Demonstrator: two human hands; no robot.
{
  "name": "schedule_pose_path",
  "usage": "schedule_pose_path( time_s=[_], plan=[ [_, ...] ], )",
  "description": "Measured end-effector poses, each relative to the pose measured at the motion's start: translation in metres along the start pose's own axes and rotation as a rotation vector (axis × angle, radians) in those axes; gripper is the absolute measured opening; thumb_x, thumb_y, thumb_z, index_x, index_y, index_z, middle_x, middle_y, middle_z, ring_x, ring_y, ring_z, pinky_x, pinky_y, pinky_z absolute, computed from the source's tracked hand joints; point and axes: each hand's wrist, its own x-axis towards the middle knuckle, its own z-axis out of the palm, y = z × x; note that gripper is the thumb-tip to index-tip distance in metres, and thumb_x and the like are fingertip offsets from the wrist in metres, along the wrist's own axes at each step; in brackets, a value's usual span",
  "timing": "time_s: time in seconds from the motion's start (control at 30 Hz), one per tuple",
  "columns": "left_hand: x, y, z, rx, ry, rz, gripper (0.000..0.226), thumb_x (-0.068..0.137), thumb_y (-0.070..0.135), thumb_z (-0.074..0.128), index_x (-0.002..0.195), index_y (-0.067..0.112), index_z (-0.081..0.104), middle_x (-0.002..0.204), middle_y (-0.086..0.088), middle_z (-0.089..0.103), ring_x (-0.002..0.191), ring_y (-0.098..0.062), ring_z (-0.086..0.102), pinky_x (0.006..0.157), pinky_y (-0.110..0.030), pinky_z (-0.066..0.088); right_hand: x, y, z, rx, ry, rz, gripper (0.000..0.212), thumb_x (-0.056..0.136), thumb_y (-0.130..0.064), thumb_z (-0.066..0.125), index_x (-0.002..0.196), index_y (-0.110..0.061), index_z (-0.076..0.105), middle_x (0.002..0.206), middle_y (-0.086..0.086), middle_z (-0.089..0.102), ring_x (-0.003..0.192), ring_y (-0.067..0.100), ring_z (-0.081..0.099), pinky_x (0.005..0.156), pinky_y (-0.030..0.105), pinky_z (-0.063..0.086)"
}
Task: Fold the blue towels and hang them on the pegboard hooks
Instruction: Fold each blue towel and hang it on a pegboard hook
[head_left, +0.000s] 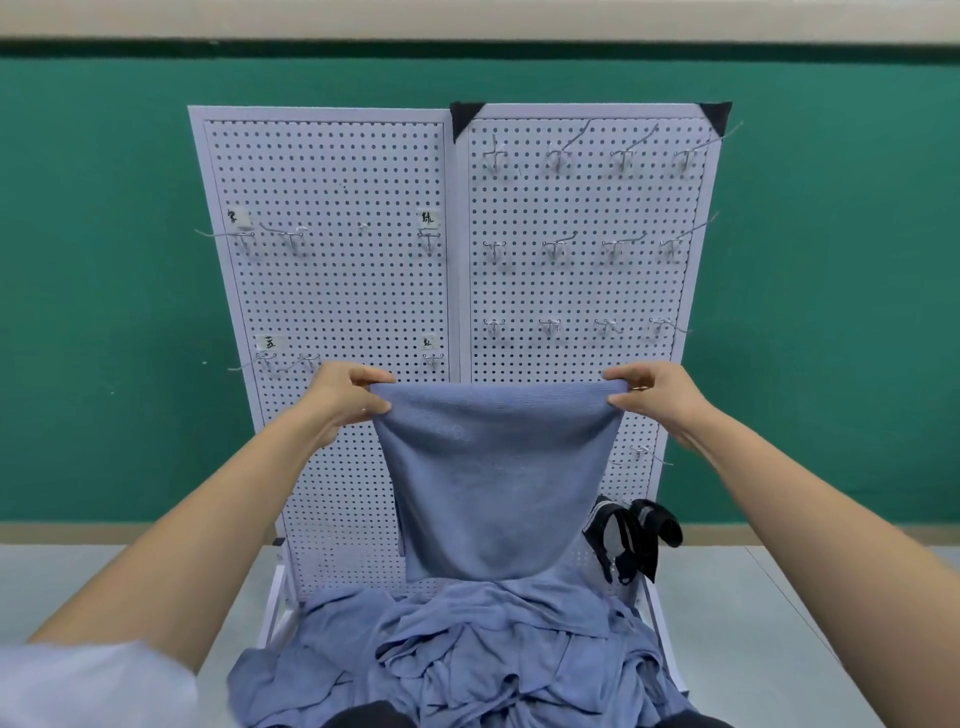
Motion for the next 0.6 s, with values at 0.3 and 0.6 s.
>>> schedule_pose_path(
  time_s=[0.3,0.6],
  plan=[
    [0.010,-0.018,-0.003,0.232,0.005,0.134,0.023,0.093,0.013,0.061,0.070,0.010,0.060,0.068,-0.005,0.051,0.065,-0.016,0.042,0.061,-0.025,0.036,0.002,0.020,0.000,-0.377,0.078,-0.108,0.019,0.092,-0.020,0.061,0.078,-0.009,0.062,0.083,0.003,0.058,0.077,0.016,0.047,0.065,0.029,0.036],
    [0.007,-0.029,0.038,-0.334,-0.002,-0.184,0.018,0.092,0.014,0.063,0.075,0.008,0.059,0.045,0.004,0.055,0.040,-0.006,0.052,0.056,-0.023,0.051,-0.005,0.025,0.036,0.251,0.074,0.185,0.028,0.089,-0.013,0.066,0.067,-0.011,0.048,0.063,0.006,0.051,0.055,0.013,0.049,0.047,0.016,0.050]
  ],
)
